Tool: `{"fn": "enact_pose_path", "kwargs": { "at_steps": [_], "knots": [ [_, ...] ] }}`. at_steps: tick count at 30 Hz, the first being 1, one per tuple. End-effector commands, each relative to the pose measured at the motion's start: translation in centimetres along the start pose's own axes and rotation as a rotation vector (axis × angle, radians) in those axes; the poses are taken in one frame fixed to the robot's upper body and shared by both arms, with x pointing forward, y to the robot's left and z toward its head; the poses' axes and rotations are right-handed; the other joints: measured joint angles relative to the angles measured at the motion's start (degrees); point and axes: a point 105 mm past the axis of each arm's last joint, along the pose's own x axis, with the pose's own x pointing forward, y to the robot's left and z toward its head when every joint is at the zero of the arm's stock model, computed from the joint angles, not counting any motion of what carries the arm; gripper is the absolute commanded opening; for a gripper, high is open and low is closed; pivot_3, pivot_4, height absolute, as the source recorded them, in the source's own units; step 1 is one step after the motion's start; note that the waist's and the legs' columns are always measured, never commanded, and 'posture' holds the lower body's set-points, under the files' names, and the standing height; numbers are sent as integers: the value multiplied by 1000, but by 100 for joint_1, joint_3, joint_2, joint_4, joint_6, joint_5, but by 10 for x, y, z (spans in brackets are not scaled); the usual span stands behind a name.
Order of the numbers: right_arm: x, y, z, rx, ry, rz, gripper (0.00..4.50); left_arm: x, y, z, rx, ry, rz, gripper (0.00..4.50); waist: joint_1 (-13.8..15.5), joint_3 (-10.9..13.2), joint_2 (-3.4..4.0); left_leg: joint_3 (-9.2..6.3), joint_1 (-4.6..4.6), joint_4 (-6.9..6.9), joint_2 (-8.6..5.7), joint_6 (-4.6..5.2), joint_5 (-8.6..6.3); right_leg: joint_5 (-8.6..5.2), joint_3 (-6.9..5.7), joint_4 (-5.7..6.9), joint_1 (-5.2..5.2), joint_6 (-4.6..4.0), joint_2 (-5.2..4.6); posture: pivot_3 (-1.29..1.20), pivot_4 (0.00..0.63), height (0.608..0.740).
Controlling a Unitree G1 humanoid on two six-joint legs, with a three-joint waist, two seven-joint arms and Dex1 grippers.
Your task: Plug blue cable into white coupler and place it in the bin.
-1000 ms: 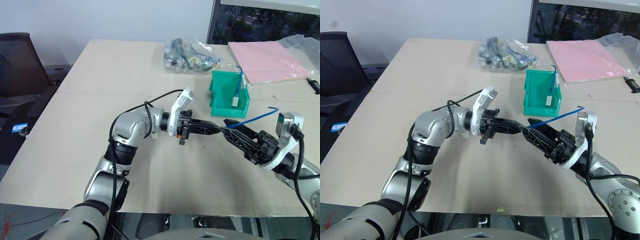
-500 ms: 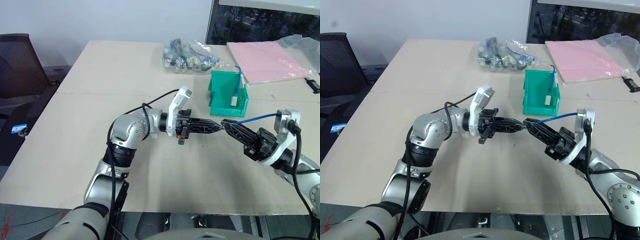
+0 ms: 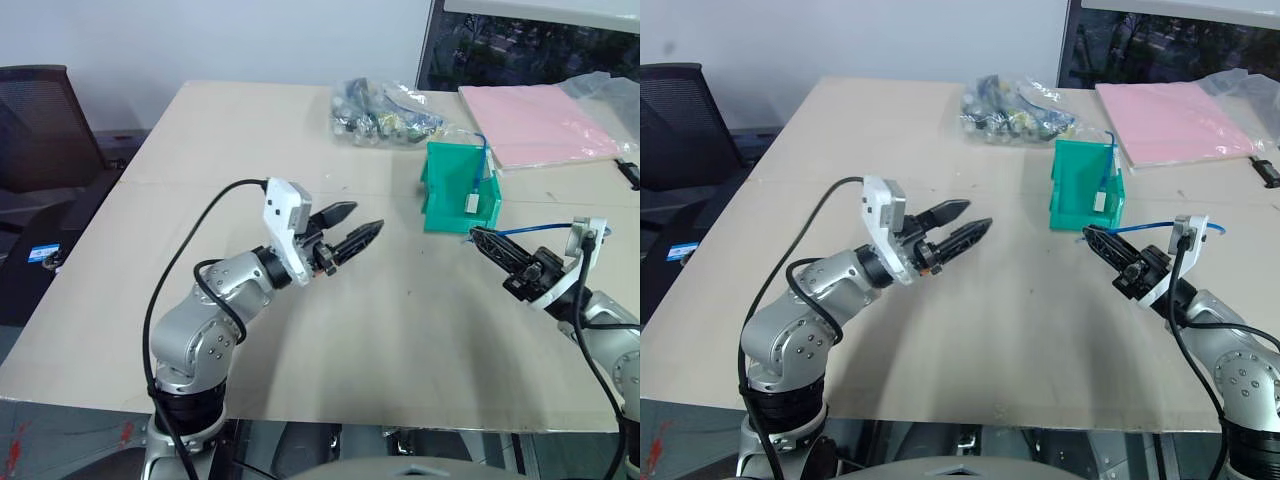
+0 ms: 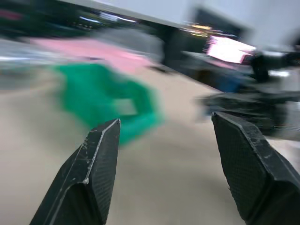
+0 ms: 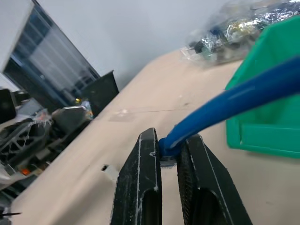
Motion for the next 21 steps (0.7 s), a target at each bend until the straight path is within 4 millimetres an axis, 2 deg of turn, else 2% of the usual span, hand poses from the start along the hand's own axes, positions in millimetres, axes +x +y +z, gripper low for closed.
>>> {"fn": "enact_pose_path", "kwargs": {
  "at_steps": [1, 3, 5, 7, 10, 14, 21],
  "knots": [
    [-3, -7, 9, -37, -14, -5, 0, -47, 7, -8, 172, 44, 254, 3159, -105, -3, -1, 16, 11, -5, 2, -2, 1, 0, 16, -1, 1, 0, -1, 0, 150, 740],
    [-1, -8, 9, -38, -12, 0, 0, -58, 10, -21, 217, 92, 333, 3159, -68, -2, -3, 16, 17, -10, 0, -4, 1, 0, 13, 0, 6, 1, -5, 0, 150, 740],
    [3, -9, 8, -42, -2, 14, 0, -68, 20, -47, 235, 174, 451, 3159, 21, -4, 1, 6, 12, -10, 0, 9, -6, -1, 0, 0, 4, -1, -6, 0, 150, 740],
    [6, -8, 8, -48, 4, 24, 0, -70, 24, -65, 233, 222, 506, 3159, 42, -6, 3, 6, 17, -9, 0, 11, -7, 2, 1, -1, 9, -7, -9, 0, 150, 740],
    [8, -9, 10, -55, 6, 29, 0, -59, 17, -79, 157, 218, 484, 3159, 48, -6, 2, 9, 24, -4, -1, 14, -7, -4, -1, -5, 22, -33, -20, 0, 150, 740],
    [10, -10, 11, -71, 7, 34, 0, -53, 20, -97, 49, 225, 507, 3159, 18, -7, 3, 11, 16, 0, 0, 16, -7, -1, -2, -9, 17, -30, -25, 0, 150, 740],
    [10, -7, 11, -86, 5, 40, 0, -37, 30, -115, 58, 249, 534, 3159, 22, -10, 9, 8, -4, -8, 4, 17, -7, 11, -11, -3, -8, -8, -14, 0, 150, 740]
  ]
}}
